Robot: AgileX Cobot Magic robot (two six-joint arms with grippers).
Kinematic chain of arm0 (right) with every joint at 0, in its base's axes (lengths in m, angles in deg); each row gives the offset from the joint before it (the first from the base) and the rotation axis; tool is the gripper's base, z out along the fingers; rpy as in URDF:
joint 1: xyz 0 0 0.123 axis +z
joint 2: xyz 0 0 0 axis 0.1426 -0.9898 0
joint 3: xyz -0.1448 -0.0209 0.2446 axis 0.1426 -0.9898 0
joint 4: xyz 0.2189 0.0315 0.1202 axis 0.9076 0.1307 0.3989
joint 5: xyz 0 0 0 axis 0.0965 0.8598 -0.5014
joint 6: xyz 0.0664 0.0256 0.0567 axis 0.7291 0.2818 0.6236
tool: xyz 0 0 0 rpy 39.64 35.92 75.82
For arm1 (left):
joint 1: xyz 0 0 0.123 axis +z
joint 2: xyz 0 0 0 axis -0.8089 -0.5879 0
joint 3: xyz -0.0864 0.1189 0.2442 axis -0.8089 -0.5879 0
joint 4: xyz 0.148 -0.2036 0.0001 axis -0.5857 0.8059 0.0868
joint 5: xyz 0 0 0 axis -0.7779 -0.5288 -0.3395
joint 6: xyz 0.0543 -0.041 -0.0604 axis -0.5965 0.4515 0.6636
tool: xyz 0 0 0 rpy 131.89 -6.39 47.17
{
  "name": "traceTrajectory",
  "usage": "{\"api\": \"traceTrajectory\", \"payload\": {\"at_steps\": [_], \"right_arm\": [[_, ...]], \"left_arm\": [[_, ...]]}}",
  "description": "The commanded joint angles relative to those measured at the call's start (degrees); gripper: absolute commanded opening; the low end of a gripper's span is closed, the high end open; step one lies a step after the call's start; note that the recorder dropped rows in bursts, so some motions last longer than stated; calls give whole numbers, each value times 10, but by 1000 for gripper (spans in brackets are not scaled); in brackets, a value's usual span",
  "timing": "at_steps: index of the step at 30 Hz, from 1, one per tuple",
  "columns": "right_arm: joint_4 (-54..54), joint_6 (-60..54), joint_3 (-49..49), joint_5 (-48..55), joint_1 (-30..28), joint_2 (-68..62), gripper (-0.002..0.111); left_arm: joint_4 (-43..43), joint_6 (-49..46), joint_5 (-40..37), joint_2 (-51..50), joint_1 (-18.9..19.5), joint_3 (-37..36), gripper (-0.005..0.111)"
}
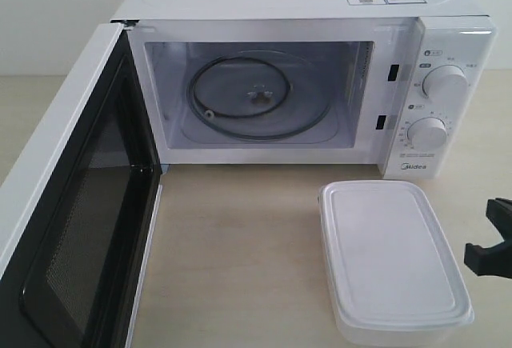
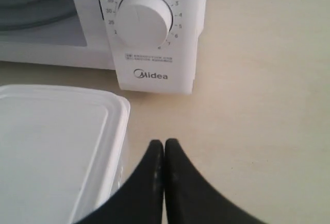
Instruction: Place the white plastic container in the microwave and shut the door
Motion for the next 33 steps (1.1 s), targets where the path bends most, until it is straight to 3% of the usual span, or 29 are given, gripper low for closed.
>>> {"api": "traceTrajectory", "payload": {"at_steps": [1, 6, 14, 26, 33], "right_arm": [[-18, 0, 0, 15, -2, -1, 0], [-30, -1, 43, 20, -2, -58, 0], [-200, 104, 55, -28, -2, -182, 0], [-339, 205, 57, -56, -1, -183, 0], [-355, 217, 57, -59, 20, -183, 0]], "left_arm": [[1, 4, 0, 2, 1, -2, 4], [1, 4, 0, 2, 1, -2, 4], [1, 4, 0, 2, 1, -2, 4], [1, 4, 0, 2, 1, -2, 4], [1, 4, 0, 2, 1, -2, 4]]}}
